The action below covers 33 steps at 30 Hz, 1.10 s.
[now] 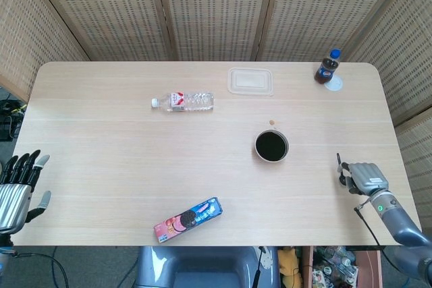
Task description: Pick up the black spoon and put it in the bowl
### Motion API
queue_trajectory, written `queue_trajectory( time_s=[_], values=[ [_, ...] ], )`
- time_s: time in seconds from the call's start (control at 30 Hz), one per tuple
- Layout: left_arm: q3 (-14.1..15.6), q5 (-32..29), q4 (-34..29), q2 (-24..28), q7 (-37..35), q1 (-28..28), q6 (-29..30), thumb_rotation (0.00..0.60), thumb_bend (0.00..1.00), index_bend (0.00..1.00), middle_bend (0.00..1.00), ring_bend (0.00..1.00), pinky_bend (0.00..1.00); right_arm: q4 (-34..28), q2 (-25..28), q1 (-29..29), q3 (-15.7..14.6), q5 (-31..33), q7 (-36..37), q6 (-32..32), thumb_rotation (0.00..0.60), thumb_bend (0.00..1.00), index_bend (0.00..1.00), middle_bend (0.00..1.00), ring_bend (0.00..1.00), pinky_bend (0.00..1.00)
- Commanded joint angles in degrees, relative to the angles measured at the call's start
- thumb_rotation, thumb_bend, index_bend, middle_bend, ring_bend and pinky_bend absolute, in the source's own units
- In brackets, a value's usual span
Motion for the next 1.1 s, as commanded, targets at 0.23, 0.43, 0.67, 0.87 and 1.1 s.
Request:
queue_trajectory(
  time_s=[0.23,0.43,0.67,0.87,1.1],
  values=[
    [0.2,0.0,-0.1,0.2,-0.1,0.4,0.4,0.6,0.45,0.07,0.04,0.0,0.0,4.5,-1.7,3.6,1.1,2.8,-0.9,-6.3,0.6,0.86,0.33,1.0,1.0,1.0],
    [0.2,0.2,-0.3,0.3,0.0,0.5,0.6,0.6,0.45,0.07,0.04,0.0,0.0,8.6,-3.6,4.5,0.9,3.5,-0.9,-8.5,0.6,0.86,0.33,1.0,1.0,1.0],
    [0.3,0.4,-0.6,0.3,0.2,0.4,0.5,0.6,0.45,0.07,0.04,0.0,0.0,11.9,-5.1,4.9,0.7,3.7,-0.5,-10.5,0.6,0.86,0.33,1.0,1.0,1.0],
    [0.4,0.4,-0.8,0.2,0.3,0.4,0.4,0.6,0.45,0.07,0.04,0.0,0.0,15.4,-6.9,5.4,0.4,3.9,-0.5,-12.4,0.6,0.86,0.33,1.0,1.0,1.0],
    [0.5,0.2,-0.9,0.3,0.0,0.6,0.3,0.6,0.45,0.07,0.04,0.0,0.0,18.0,-8.3,6.0,0.5,4.2,-0.3,-14.3,0.6,0.86,0.33,1.0,1.0,1.0]
  ],
)
